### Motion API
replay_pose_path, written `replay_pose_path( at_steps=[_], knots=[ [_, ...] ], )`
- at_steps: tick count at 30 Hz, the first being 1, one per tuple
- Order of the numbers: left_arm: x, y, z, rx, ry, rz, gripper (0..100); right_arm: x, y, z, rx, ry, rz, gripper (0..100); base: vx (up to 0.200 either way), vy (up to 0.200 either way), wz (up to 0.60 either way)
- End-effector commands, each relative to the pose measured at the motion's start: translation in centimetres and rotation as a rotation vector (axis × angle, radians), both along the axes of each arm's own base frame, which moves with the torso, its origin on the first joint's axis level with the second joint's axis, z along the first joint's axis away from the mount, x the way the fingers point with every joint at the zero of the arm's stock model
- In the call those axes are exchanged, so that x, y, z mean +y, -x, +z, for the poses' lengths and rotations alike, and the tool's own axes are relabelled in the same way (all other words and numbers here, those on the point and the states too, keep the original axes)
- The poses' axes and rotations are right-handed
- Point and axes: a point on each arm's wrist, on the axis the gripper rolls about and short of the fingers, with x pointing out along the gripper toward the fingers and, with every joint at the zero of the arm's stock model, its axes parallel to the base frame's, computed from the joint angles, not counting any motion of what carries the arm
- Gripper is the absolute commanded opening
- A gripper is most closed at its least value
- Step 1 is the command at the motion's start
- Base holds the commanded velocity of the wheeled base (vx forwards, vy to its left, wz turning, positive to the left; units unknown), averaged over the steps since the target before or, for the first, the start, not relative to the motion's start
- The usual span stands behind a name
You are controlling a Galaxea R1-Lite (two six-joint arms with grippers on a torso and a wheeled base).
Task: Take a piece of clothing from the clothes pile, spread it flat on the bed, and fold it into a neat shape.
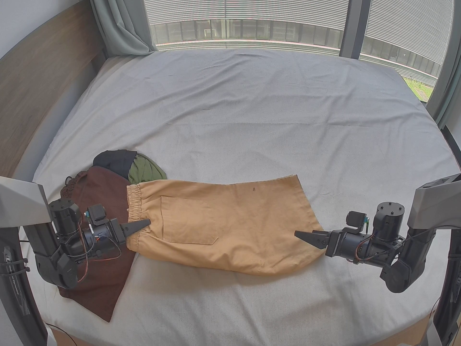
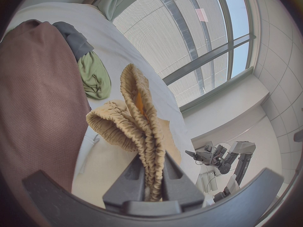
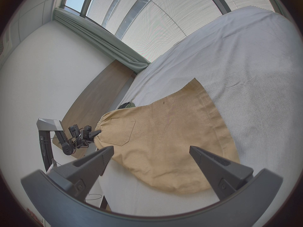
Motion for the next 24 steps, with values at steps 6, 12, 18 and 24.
replay_pose_path(
  at_steps=[6,12,18,24],
  knots=[
    [2.3,0.3,0.2,-0.017,-0.004,0.035,0,0.1,0.0,0.1,-0.004,-0.002,0.003,100,0.0,0.0,0.0],
    [3.0,0.4,0.3,-0.017,0.004,0.033,0,0.0,0.0,0.2,-0.006,-0.002,0.002,100,0.0,0.0,0.0],
    [3.1,0.4,0.4,-0.021,0.004,0.035,0,0.1,0.0,0.1,-0.004,-0.002,0.003,100,0.0,0.0,0.0],
    [2.7,0.4,1.0,-0.041,0.005,0.022,0,0.1,0.1,0.3,-0.009,-0.003,0.003,100,0.0,0.0,0.0]
  ],
)
